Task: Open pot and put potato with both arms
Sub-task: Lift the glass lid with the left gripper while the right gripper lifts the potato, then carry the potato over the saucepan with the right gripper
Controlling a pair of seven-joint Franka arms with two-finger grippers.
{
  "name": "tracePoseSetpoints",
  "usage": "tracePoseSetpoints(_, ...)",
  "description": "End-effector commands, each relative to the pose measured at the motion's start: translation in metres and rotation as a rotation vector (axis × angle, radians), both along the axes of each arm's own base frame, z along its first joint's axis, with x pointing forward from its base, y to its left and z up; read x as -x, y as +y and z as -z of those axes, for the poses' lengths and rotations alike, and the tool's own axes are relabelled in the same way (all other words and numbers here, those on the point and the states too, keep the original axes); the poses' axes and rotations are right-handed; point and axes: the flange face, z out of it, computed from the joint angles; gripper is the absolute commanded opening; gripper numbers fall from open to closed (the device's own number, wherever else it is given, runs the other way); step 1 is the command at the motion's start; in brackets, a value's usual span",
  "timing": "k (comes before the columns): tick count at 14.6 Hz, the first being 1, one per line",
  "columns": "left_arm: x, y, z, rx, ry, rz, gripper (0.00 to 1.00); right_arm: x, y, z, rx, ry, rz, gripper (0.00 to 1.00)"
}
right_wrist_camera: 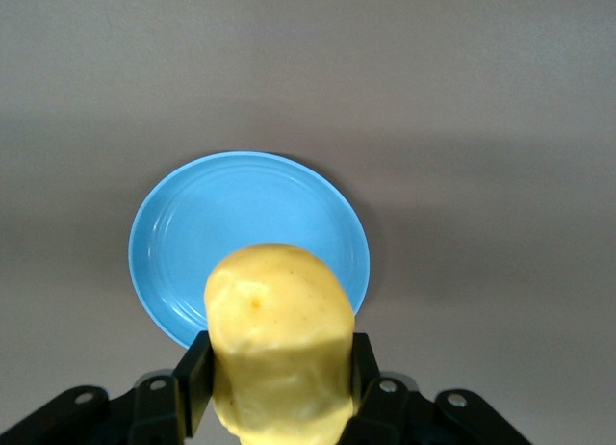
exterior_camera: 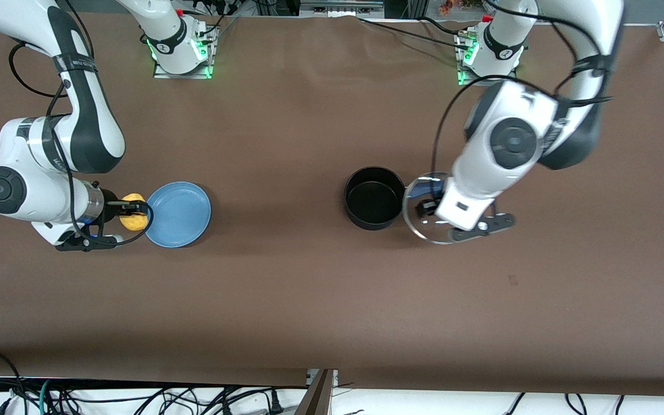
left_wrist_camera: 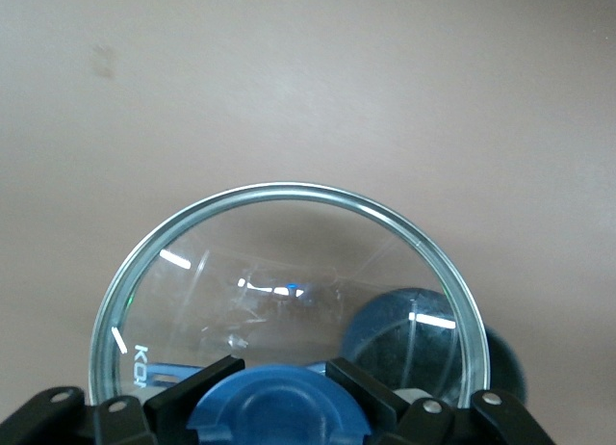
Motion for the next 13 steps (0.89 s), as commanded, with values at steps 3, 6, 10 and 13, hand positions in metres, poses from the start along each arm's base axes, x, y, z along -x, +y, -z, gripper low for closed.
tracePoseSetpoints(3, -0.006, 0.054, -0.012, 0.036, 0.02, 0.098, 0.11, 0.011, 0.083, -0.015, 0.024, 0.014, 0.144, 0.41)
tracePoseSetpoints(6, -0.011, 0.083, -0.005, 0.031, 0.028, 0.136, 0.11, 0.023, 0.169, -0.022, -0.047, 0.035, 0.315, 0.41)
tracePoseSetpoints(10, -0.017, 0.137, 0.009, 0.038, 0.039, 0.206, 0.11, 0.058, 0.298, -0.004, -0.026, -0.009, 0.49, 0.41)
tracePoseSetpoints(13, -0.021, 0.153, 0.023, 0.039, 0.011, 0.212, 0.1, 0.085, 0.384, 0.022, -0.062, -0.07, 0.633, 0.41)
